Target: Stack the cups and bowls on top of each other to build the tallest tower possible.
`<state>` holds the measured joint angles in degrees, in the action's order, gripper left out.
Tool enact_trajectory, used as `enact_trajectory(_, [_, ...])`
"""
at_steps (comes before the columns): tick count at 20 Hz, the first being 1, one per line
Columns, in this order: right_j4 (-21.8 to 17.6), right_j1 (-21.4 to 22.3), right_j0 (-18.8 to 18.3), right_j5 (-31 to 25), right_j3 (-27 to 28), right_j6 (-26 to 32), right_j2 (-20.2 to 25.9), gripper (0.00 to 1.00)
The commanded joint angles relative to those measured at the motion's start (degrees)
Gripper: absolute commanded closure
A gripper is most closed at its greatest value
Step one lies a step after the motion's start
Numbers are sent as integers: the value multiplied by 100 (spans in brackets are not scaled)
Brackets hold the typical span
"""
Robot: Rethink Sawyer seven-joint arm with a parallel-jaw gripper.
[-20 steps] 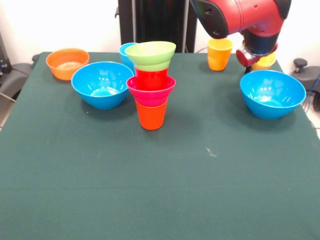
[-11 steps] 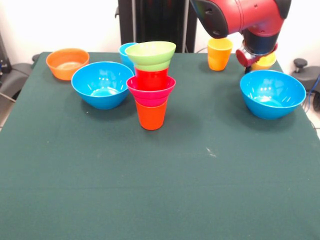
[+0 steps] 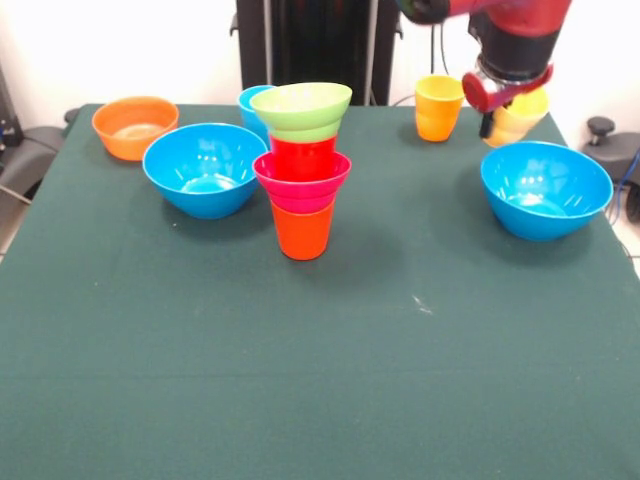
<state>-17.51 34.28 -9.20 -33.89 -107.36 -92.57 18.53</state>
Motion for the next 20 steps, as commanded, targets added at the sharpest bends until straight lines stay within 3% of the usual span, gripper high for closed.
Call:
enact_trajectory(1, [-295,825,-328,-674,-180,370,34,100])
enact_trajectory(4, [-354,902,-341,-716,-161,298,7,100])
enact_trajectory(13, [-238,1603,-1197,-376,-669,699,503,100])
enact_trajectory(20, [-13,1916,-1649,-408,-588,646,861,100])
